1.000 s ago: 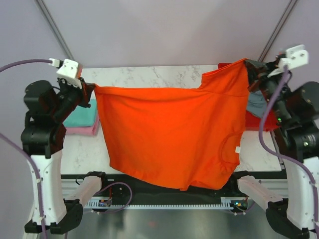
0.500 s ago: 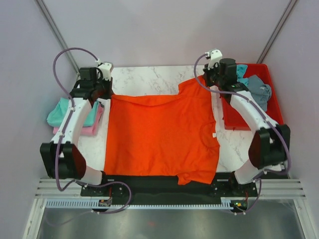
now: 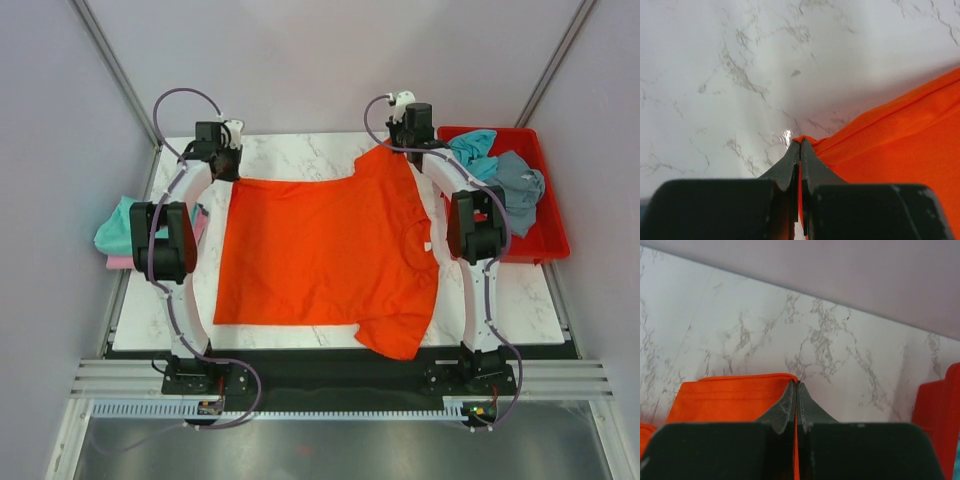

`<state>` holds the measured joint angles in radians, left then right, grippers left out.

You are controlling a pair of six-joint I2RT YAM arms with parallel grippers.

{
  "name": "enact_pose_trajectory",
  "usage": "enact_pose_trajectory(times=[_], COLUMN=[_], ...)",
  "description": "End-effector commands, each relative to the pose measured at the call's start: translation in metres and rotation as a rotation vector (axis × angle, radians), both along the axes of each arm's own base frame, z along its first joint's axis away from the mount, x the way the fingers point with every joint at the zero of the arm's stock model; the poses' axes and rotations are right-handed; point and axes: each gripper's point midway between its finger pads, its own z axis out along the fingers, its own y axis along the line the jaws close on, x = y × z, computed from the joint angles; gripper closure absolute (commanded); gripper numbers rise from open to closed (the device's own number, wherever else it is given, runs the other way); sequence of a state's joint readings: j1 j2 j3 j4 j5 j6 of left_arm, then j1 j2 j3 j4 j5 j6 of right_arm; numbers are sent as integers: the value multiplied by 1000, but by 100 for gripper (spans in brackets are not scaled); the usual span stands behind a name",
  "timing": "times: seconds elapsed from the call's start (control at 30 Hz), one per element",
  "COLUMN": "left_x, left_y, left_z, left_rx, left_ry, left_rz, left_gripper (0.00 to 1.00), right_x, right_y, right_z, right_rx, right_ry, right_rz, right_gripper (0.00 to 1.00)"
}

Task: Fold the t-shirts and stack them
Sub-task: Flatten the tshirt out

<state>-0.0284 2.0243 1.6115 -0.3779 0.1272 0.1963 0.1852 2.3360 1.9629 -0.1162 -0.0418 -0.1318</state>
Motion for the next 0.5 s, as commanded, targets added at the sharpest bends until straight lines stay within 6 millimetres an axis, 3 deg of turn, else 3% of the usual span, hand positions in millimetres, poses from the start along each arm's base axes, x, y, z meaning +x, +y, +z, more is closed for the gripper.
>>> enact_pose_trajectory(times=[0.0, 0.03, 0.07, 0.47], left_x=[50, 55, 58, 81], left_y=[6, 7, 9, 12], left_z=[45, 48, 50, 38], left_rx=[40, 48, 53, 77], left_ry=[-178, -191, -200, -229], left_rz=[22, 29, 33, 39], left_gripper=[98, 98, 98, 98], right_x=[37, 42, 44, 51], right_y=[-7, -5, -4, 7], right_z=[60, 71, 70, 36], right_rx=[6, 10, 4, -51], right_ry=[-191, -226, -232, -222], right_rz=[-56, -52, -49, -47], right_gripper=[100, 100, 100, 100])
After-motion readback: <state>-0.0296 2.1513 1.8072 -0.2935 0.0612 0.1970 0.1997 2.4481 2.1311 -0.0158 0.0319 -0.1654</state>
